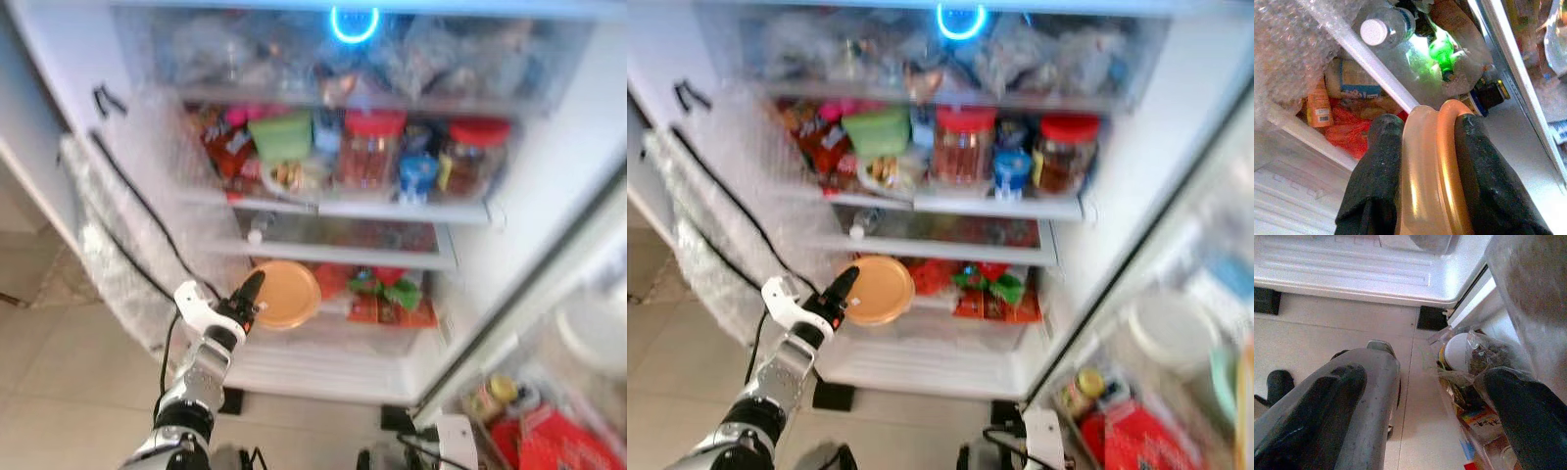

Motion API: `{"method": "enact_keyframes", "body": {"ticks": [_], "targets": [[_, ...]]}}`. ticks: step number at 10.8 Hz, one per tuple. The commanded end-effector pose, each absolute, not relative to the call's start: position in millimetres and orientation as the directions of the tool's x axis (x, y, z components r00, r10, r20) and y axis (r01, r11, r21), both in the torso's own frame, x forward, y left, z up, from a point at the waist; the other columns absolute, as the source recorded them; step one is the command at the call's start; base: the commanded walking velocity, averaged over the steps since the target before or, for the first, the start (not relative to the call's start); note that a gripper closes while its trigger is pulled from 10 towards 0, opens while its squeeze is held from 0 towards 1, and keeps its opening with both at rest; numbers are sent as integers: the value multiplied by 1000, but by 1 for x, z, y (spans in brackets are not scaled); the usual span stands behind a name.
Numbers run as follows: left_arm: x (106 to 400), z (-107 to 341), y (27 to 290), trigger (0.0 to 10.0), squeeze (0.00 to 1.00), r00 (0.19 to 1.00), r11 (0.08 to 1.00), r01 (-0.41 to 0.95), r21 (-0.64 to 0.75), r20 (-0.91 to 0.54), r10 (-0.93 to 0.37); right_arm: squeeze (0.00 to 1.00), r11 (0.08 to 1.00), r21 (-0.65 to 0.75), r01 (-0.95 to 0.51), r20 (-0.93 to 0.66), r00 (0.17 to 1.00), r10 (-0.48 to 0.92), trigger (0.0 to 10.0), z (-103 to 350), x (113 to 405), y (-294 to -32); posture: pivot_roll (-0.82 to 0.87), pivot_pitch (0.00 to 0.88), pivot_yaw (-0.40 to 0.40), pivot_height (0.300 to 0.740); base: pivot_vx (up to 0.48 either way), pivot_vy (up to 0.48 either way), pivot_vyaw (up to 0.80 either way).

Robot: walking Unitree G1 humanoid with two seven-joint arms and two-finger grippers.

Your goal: Restocking fridge

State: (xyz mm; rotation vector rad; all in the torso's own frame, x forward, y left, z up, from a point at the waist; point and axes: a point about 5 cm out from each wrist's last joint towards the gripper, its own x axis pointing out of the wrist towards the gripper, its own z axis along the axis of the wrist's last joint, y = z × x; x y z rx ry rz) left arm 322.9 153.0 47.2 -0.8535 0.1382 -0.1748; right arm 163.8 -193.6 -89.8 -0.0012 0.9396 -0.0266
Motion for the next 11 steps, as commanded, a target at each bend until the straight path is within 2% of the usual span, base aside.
{"method": "enact_keyframes", "body": {"ticks": [1, 4, 11], "targets": [[325, 52, 153, 10000, 0, 979, 651, 114, -750, -25, -201, 0, 999, -5, 40, -836, 548, -26, 10000, -96, 149, -194, -149, 67, -4, 640, 0, 0, 0], [329, 59, 152, 10000, 0, 981, 654, 129, -745, -3, -196, 0, 988, 115, 102, -679, 734, 3, 10000, -77, 182, -183, -150, 68, -2, 640, 0, 0, 0], [333, 68, 151, 10000, 0, 980, 647, 152, -747, 31, -195, 0, 985, 141, 96, -669, 742, 24, 10000, -75, 187, -182, -149, 67, -5, 640, 0, 0, 0]]}}
